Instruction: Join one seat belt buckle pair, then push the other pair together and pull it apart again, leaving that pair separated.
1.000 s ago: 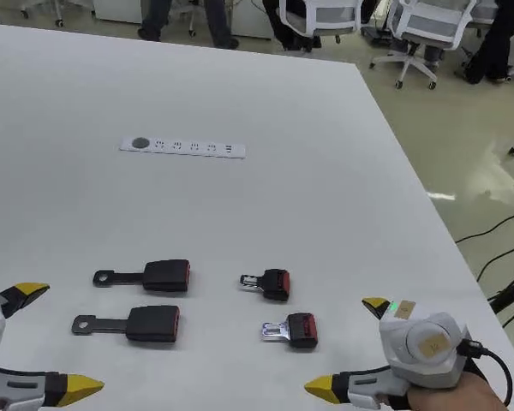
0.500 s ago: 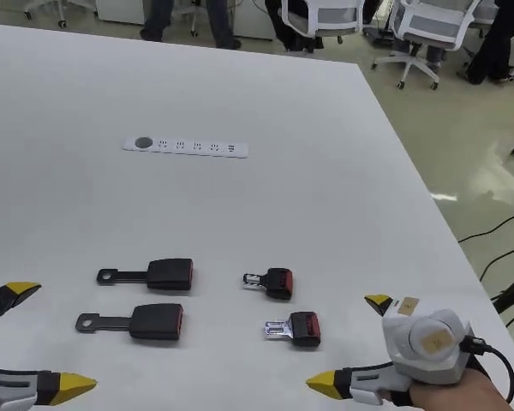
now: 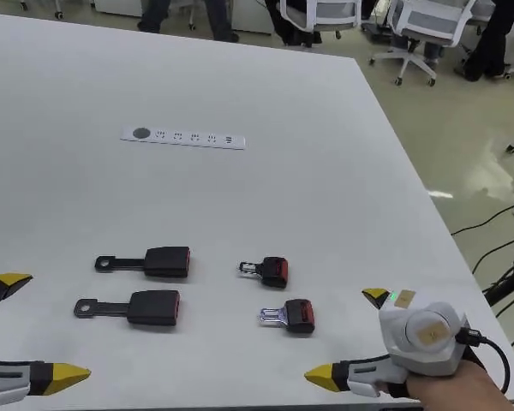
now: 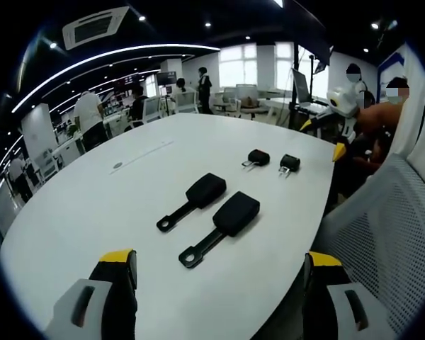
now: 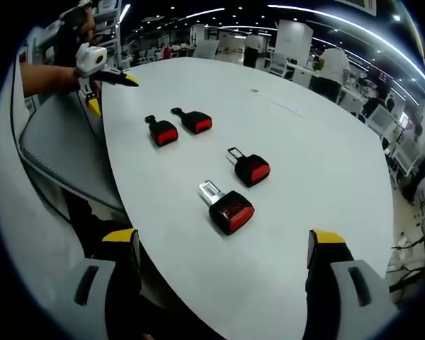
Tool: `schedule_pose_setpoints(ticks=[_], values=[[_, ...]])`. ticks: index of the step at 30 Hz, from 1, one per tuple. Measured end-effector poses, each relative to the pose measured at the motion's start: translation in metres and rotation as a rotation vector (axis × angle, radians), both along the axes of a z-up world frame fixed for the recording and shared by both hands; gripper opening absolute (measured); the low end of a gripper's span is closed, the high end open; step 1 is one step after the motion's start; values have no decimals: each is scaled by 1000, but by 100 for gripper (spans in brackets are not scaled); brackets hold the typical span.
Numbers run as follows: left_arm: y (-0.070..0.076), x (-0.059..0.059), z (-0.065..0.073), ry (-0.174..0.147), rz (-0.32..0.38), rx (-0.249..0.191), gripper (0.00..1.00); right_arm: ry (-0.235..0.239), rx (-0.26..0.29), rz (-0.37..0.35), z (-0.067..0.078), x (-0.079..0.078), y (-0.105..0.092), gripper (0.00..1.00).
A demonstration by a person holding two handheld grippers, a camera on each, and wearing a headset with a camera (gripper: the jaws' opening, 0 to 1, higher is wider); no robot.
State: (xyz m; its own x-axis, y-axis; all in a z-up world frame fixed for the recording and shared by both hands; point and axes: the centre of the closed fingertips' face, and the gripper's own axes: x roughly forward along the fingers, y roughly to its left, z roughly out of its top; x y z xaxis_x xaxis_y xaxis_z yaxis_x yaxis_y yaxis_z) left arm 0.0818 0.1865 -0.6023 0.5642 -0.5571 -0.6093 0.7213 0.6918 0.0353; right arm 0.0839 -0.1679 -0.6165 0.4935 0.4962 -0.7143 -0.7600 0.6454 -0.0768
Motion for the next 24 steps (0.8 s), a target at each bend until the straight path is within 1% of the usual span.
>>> schedule_pose_setpoints(ticks=[3, 4, 6, 7, 9, 11, 13, 14, 20, 22, 23, 24], values=[[3, -3, 1, -2, -6, 6, 100, -11, 2, 5, 4, 2, 1, 99], [1, -3, 1, -3, -10, 10, 100, -12, 3, 6, 4, 3, 2, 99], [2, -4, 1, -7, -26, 32, 100, -17, 1, 13, 6, 4, 4, 99], [2, -5, 1, -8, -30, 36, 100, -19, 2, 17, 7, 4, 5, 99], [-1, -7, 3, -12, -34, 40, 100, -23, 2, 26, 8, 4, 8, 99], [0, -5, 4, -18, -29, 37, 100, -26, -3, 35, 7, 6, 8, 99], [-3, -7, 8, -23, -26, 34, 100, -28, -3, 41, 8, 5, 8, 99], [-4, -7, 6, -24, -26, 34, 100, -28, -4, 44, 9, 4, 8, 99], [-2, -10, 3, -21, -28, 40, 100, -24, -22, 60, 5, 4, 5, 100], [-3, -15, 2, -19, -39, 49, 100, -29, -23, 66, 3, 5, 5, 100], [-4, -17, 0, -16, -50, 63, 100, -30, -22, 66, 4, 5, 5, 100], [-5, -18, 0, -14, -55, 68, 100, -33, -25, 66, 4, 6, 5, 100]])
